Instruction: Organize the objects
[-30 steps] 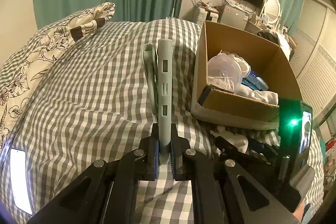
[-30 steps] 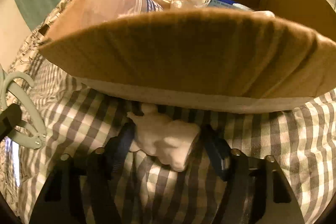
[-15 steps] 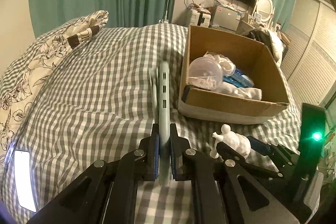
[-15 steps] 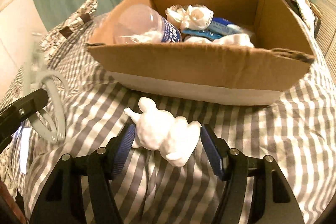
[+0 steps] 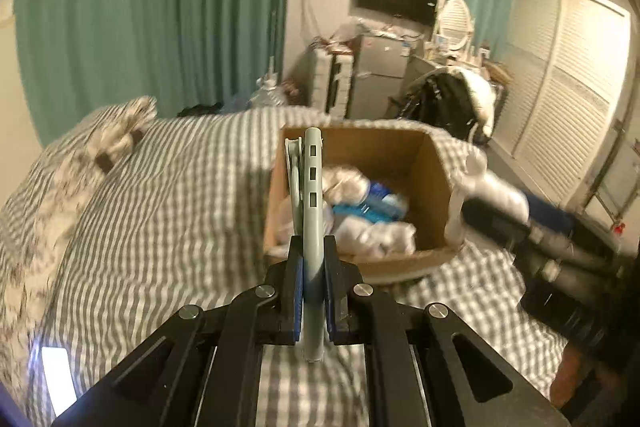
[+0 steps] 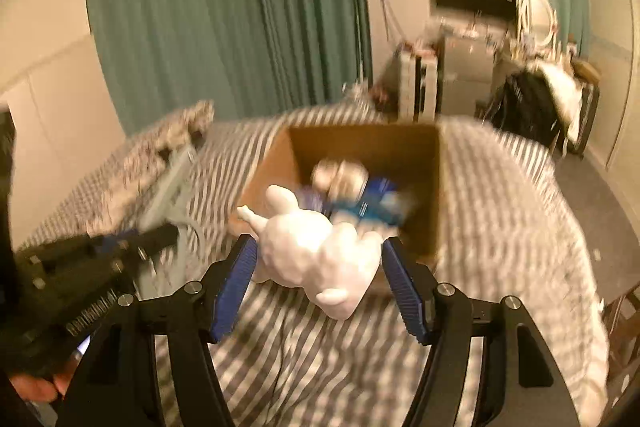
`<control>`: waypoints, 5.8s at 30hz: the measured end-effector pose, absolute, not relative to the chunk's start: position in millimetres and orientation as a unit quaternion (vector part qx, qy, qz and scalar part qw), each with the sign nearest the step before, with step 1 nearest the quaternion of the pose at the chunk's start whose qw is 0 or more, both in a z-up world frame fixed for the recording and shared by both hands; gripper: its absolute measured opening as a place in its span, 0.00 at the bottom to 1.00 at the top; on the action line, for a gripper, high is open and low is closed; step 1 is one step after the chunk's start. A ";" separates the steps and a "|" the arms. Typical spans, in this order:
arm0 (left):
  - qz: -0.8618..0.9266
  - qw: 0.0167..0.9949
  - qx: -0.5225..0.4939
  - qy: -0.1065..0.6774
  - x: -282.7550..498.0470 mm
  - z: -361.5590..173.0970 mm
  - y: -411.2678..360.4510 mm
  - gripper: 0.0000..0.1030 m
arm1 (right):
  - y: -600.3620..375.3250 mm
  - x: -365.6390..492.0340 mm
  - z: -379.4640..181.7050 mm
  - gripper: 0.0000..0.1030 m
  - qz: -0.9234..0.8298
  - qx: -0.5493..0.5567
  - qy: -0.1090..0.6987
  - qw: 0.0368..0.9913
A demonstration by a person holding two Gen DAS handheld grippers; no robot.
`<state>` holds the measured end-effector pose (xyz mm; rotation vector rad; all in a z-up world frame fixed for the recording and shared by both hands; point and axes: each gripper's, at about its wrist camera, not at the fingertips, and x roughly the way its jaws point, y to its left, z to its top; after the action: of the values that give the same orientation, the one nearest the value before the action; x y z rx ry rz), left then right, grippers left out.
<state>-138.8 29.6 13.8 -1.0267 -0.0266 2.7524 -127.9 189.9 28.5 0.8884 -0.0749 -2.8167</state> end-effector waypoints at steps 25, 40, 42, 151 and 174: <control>0.902 0.151 -0.403 -0.027 -305.5 -39.1 71.3 0.35 | 239.9 -290.1 -3.5 0.86 -0.948 0.294 -0.091 0.075; 0.945 0.104 -0.310 -0.009 -206.2 67.7 38.5 0.79 | 256.8 -191.6 89.5 0.91 -0.964 0.262 -0.038 0.020; 0.953 0.096 -0.288 -0.004 -186.6 88.2 31.0 0.90 | 253.8 -172.7 106.3 0.93 -0.967 0.251 -0.031 0.016; 0.968 0.022 -0.248 -0.015 -122.1 -27.3 21.8 1.00 | 219.6 -120.0 -5.9 1.00 -0.971 0.235 0.015 -0.037; 0.968 0.024 -0.248 -0.014 -121.2 -26.1 20.6 1.00 | 218.8 -120.6 -9.1 1.00 -0.971 0.237 0.016 -0.034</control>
<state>-121.2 20.6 -26.1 -0.7662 -0.0446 2.9972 -120.6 218.8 -9.1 0.7621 0.0529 -3.1176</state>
